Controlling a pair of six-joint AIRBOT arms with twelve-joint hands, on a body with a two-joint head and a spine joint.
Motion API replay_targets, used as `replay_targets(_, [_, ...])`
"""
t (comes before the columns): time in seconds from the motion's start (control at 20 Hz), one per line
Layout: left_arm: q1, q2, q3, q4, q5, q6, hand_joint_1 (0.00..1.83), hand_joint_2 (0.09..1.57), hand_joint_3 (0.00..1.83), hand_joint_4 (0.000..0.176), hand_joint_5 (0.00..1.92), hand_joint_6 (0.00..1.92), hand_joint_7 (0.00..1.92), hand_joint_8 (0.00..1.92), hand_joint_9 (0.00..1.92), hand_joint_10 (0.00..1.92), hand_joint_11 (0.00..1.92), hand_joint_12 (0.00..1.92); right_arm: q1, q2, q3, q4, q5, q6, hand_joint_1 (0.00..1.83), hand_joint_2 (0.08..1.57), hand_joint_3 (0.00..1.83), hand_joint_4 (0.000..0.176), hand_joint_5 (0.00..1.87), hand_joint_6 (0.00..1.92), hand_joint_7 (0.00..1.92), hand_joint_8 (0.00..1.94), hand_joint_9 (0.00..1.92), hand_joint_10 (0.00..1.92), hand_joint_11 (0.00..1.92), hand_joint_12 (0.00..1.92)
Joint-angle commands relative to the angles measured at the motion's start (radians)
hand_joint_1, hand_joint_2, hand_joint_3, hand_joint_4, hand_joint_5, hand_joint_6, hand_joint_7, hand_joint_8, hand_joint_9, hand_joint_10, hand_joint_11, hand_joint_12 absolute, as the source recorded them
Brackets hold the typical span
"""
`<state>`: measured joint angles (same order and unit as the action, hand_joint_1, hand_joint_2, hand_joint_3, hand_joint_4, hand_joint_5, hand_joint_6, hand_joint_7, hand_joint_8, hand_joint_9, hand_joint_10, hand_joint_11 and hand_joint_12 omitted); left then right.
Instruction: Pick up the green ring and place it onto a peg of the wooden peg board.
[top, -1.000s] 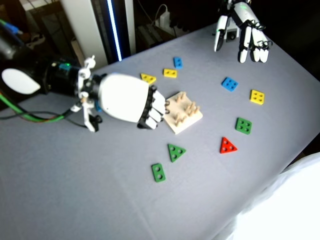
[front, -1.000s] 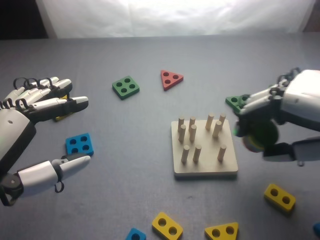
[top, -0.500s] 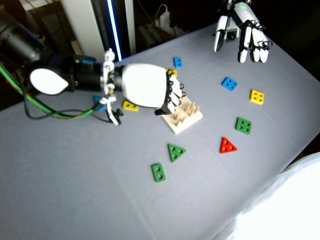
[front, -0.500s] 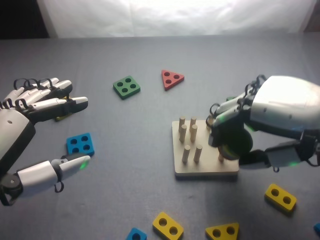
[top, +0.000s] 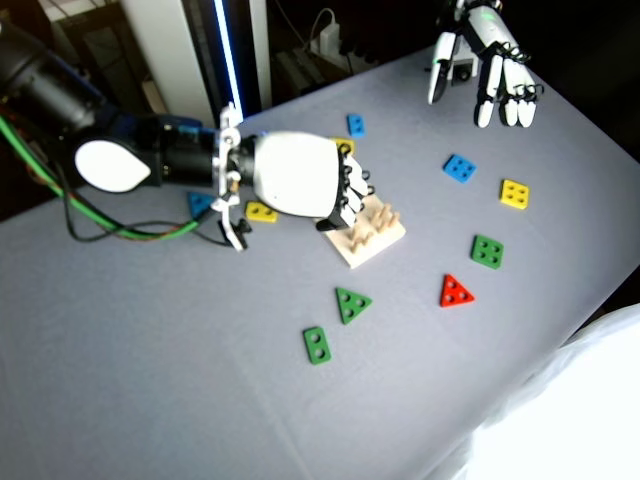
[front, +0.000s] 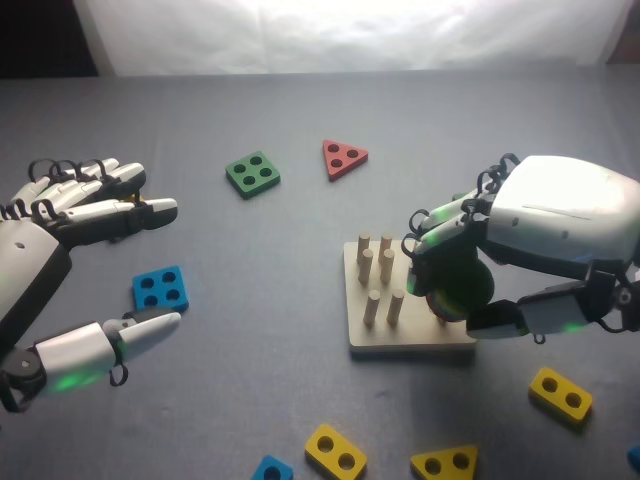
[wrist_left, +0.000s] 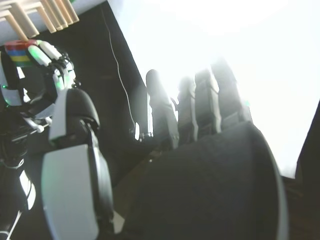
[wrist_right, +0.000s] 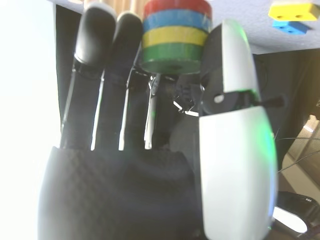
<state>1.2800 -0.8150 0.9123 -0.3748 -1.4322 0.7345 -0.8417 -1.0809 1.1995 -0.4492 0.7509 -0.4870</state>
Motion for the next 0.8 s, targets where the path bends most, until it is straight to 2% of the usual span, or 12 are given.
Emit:
replay_targets(0.0, [-0.008, -0.004, 0.001, 0.024, -0.129, -0.006, 0.83, 1.06, 0.0, 0.0, 0.62, 0.0, 0.28, 0.0, 0.17, 0.0, 0.0, 0.51, 0.012, -0.01, 0.005, 0.011, 0.062, 0.002, 1.24, 1.14, 0.0, 0.0, 1.05, 0.91, 0.79, 1.28, 1.02, 1.25, 1.02, 1.39])
replay_targets(0.1, [-0.008, -0.004, 0.001, 0.024, -0.13, -0.006, 0.82, 1.06, 0.0, 0.0, 0.62, 0.0, 0.28, 0.0, 0.17, 0.0, 0.0, 0.54, 0.016, -0.016, 0.011, 0.006, 0.047, 0.002, 1.23, 1.15, 0.0, 0.0, 1.03, 0.98, 0.81, 1.23, 1.03, 1.21, 1.02, 1.37])
replay_targets(0.25, [-0.009, -0.004, 0.0, 0.024, -0.136, -0.006, 0.84, 1.06, 0.0, 0.0, 0.62, 0.0, 0.28, 0.0, 0.17, 0.0, 0.0, 0.5, 0.019, -0.025, 0.019, 0.002, 0.03, 0.002, 1.25, 1.14, 0.0, 0.0, 1.06, 0.92, 0.79, 1.25, 1.08, 1.19, 1.06, 1.34])
replay_targets(0.4, [-0.009, -0.003, 0.0, 0.024, -0.137, -0.006, 0.85, 1.06, 0.0, 0.0, 0.61, 0.0, 0.28, 0.0, 0.18, 0.0, 0.0, 0.53, 0.02, -0.027, 0.021, 0.002, 0.023, 0.004, 1.23, 1.16, 0.0, 0.0, 1.01, 0.96, 0.76, 1.33, 1.02, 1.24, 0.99, 1.39])
replay_targets(0.55, [-0.008, -0.002, -0.002, 0.024, -0.139, -0.006, 0.84, 1.06, 0.0, 0.0, 0.63, 0.0, 0.28, 0.0, 0.18, 0.0, 0.0, 0.54, 0.02, -0.027, 0.016, 0.001, 0.026, 0.004, 1.2, 1.18, 0.0, 0.0, 0.93, 0.98, 0.79, 1.38, 0.99, 1.06, 0.96, 1.32])
replay_targets(0.6, [-0.008, -0.002, -0.002, 0.024, -0.14, -0.006, 0.87, 1.06, 0.0, 0.0, 0.62, 0.0, 0.28, 0.0, 0.18, 0.0, 0.0, 0.53, 0.02, -0.027, 0.014, 0.001, 0.036, 0.004, 1.2, 1.19, 0.0, 0.0, 0.93, 0.97, 0.75, 1.42, 0.92, 1.01, 0.88, 1.33])
replay_targets(0.65, [-0.008, -0.002, -0.002, 0.023, -0.141, -0.006, 0.85, 1.06, 0.0, 0.0, 0.62, 0.0, 0.27, 0.0, 0.17, 0.0, 0.0, 0.49, 0.02, -0.026, 0.011, 0.001, 0.045, 0.004, 1.15, 1.17, 0.0, 0.0, 0.89, 1.09, 0.6, 0.82, 0.74, 0.94, 0.69, 1.32])
replay_targets(0.7, [-0.008, -0.002, -0.002, 0.023, -0.141, -0.006, 0.85, 1.06, 0.0, 0.0, 0.62, 0.0, 0.28, 0.0, 0.17, 0.0, 0.0, 0.49, 0.02, -0.025, 0.007, 0.002, 0.055, 0.005, 1.13, 1.17, 0.0, 0.0, 0.87, 1.14, 0.61, 0.48, 0.64, 0.88, 0.56, 1.3])
replay_targets(0.75, [-0.008, -0.002, -0.002, 0.023, -0.141, -0.006, 0.86, 1.05, 0.0, 0.0, 0.62, 0.0, 0.29, 0.0, 0.19, 0.0, 0.0, 0.58, 0.02, -0.024, 0.003, 0.003, 0.065, 0.006, 1.21, 1.07, 0.0, 0.008, 0.75, 0.14, 0.51, 0.13, 0.52, 0.48, 0.39, 1.02])
